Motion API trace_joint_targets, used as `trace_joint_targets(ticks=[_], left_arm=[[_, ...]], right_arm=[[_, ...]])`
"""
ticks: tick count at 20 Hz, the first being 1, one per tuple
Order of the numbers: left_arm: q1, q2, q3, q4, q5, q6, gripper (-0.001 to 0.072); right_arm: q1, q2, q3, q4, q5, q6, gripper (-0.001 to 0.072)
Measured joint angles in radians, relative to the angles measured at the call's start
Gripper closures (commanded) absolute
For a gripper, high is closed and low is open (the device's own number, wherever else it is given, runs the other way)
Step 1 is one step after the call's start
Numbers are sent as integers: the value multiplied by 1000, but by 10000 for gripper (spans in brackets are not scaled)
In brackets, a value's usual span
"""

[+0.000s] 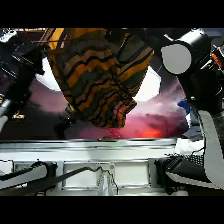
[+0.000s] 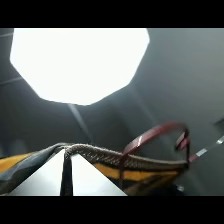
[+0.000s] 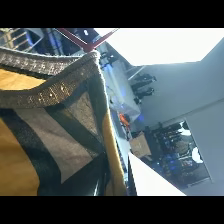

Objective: Fold the clothes and pants, and hang the long-sleeved shirts on hangers.

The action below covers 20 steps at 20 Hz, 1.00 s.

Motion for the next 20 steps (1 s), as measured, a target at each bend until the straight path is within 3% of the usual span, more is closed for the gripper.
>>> trace_joint_targets(ticks=[7, 20], left_arm=[[104, 0, 115, 164, 39, -111, 695], [117, 14, 127, 257, -10, -140, 695]], right_arm=[[4, 0, 0, -15, 34, -25, 650], [4, -1, 0, -50, -3, -60, 650]])
